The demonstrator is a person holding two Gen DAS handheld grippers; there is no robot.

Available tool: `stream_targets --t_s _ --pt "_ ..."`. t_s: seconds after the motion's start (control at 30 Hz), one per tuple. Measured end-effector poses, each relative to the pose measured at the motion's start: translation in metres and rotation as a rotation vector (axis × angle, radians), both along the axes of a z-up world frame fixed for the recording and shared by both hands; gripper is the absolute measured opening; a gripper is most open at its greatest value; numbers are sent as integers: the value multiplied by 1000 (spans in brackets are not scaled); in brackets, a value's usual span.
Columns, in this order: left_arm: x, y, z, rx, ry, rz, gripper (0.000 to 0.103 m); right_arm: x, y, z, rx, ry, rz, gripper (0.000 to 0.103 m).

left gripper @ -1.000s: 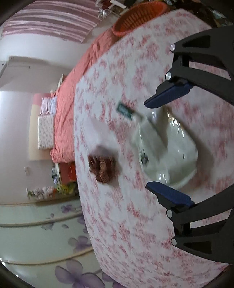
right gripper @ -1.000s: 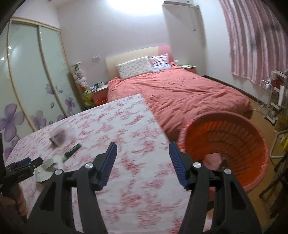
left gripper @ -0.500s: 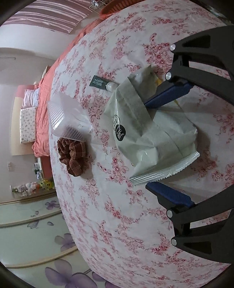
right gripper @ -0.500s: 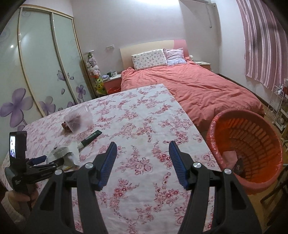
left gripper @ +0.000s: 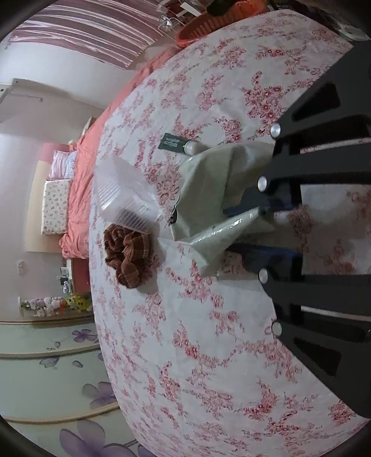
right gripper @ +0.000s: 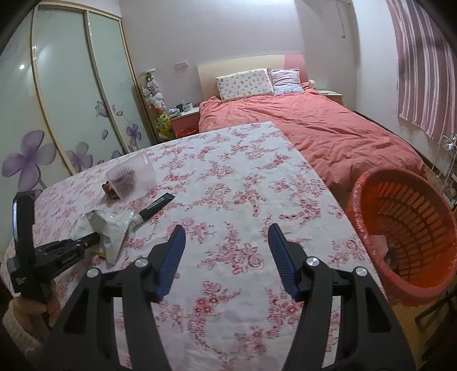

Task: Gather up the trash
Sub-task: 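Grasp the white plastic bag with the left gripper, then grasp the green tube with the right gripper while the left gripper holds the bag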

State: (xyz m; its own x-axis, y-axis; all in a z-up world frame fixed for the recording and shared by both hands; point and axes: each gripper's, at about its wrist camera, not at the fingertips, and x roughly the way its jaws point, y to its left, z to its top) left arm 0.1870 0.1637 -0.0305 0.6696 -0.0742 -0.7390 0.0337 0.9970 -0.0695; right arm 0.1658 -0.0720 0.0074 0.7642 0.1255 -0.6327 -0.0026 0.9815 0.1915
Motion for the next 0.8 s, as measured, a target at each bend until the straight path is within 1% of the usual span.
stream_targets --t_s 0.2,0.3,0.57,0.73,0.8 --pt "-8 20 9 -2 -52 26 11 13 26 -3 -16 16 48 59" --pt "-10 34 13 -15 -69 46 9 23 45 -6 -23 29 81 59" --pt "-15 69 25 -35 -124 91 7 54 92 -14 -44 53 141 59" --pt "-14 86 31 -56 -147 111 7 87 119 -25 -27 104 146 52" --pt "-13 91 33 -66 -155 115 7 101 129 -31 -27 130 136 51"
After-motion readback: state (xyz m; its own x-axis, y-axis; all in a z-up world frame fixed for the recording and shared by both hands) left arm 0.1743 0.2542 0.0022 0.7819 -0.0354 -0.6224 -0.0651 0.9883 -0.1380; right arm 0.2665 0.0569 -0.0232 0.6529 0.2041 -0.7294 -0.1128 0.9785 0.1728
